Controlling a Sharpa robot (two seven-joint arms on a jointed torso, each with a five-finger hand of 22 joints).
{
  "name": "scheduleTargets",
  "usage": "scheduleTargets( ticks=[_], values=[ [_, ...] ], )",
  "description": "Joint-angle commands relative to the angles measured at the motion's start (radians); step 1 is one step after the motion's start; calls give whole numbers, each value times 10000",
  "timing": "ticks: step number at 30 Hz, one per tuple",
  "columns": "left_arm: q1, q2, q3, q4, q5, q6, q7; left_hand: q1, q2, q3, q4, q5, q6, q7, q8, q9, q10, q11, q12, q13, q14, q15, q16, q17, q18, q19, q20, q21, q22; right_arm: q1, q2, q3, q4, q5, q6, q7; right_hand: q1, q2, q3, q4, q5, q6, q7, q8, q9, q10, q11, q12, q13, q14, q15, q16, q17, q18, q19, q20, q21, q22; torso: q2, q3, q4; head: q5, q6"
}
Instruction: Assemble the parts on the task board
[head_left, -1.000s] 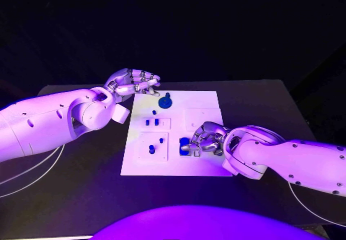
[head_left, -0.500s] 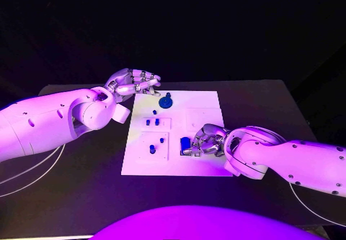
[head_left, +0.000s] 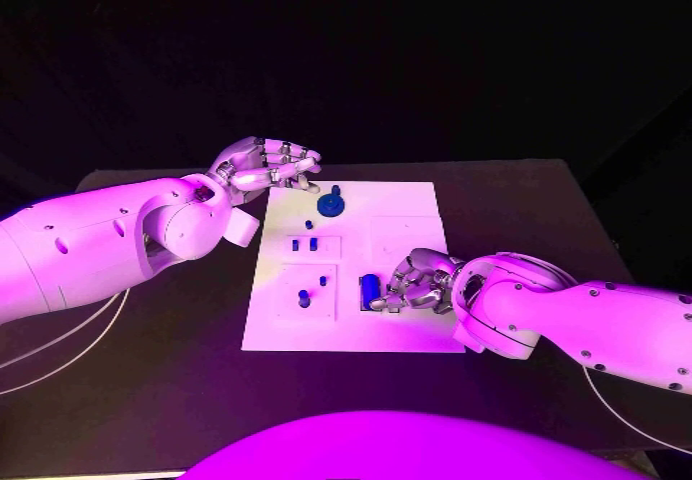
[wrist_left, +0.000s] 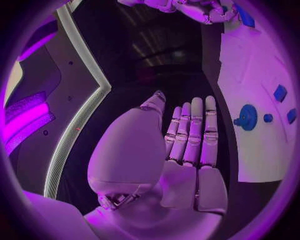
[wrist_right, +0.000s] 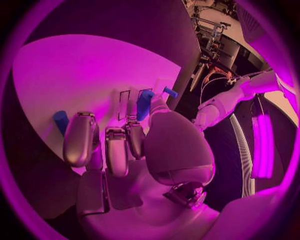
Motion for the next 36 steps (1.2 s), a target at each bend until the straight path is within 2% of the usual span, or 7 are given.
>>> scheduleTargets(
  ticks=[1,10,15,20,23,30,36],
  values=[
    [2,10,5,12,-19,149,57,-92,45,-11,23,10,-69,233,41,-10,-55,8,45,-14,-72,-16,66,-9,44,69,1,-53,-10,-4,-7,2,34,121,344,339,35,-50,-47,3,-1,54,-42,36,-20,74,-18,15,541,898,-52,-6,1859,-106,50,-47,-30,1754,3,-15,10,12,2],
    [2,3,5,16,-45,125,52,-92,45,-11,23,10,-69,233,41,-10,-55,8,45,-14,-72,-16,66,-9,44,69,1,-53,-10,-5,-129,2,125,237,248,597,11,-100,-93,22,-5,59,-38,39,-24,84,-15,24,558,902,-52,2,1880,-115,62,-48,18,1764,-4,-21,14,43,2],
    [1,30,5,33,-185,135,53,-93,66,-7,24,11,-70,233,45,-10,-58,7,51,-15,-76,-16,70,-20,44,83,0,-70,-21,-5,-233,7,269,311,148,779,-25,-104,-115,40,-6,68,-37,43,-25,89,-14,28,564,899,-51,-3,1867,-108,52,-48,-21,1756,0,-10,21,49,2],
    [1,38,5,36,-229,140,64,-93,66,-7,24,11,-70,233,45,-10,-58,7,51,-15,-76,-16,70,-20,44,83,0,-70,-21,11,-422,16,366,345,-18,1022,-32,-109,-122,41,-6,67,-37,43,-26,74,-14,7,542,893,-51,-17,1837,-95,33,-48,-96,1739,-9,-16,-1,48,2],
    [1,27,5,37,-52,151,73,-89,70,-5,22,11,-71,232,45,-11,-59,7,53,-16,-78,-16,71,-23,44,87,0,-75,-24,81,-683,21,443,425,-322,1337,177,-22,-49,-19,18,-46,-14,-34,-70,43,0,-36,513,888,-43,-28,1815,-92,22,-45,-124,1732,-12,-17,-15,52,2],
    [-1,-38,5,103,295,160,133,-91,67,-8,21,10,-71,232,46,-11,-60,7,54,-16,-78,-16,72,-25,44,89,0,-78,-27,390,-1699,22,816,699,-1214,2107,1001,-102,77,-168,17,-592,273,-630,-366,-58,239,-141,459,844,149,-123,1631,-53,-83,96,-433,1664,-25,-23,-35,-3,2],
    [-4,-100,4,199,380,145,158,-91,67,-8,21,10,-71,232,46,-11,-60,7,54,-16,-78,-16,72,-25,44,89,0,-78,-27,500,-2458,10,885,-171,-1363,1845,1159,-189,64,-181,7,-446,272,-697,-419,-66,244,-160,451,837,164,-139,1601,-56,-75,125,-391,1675,-39,-39,-62,-83,2]
  ],
)
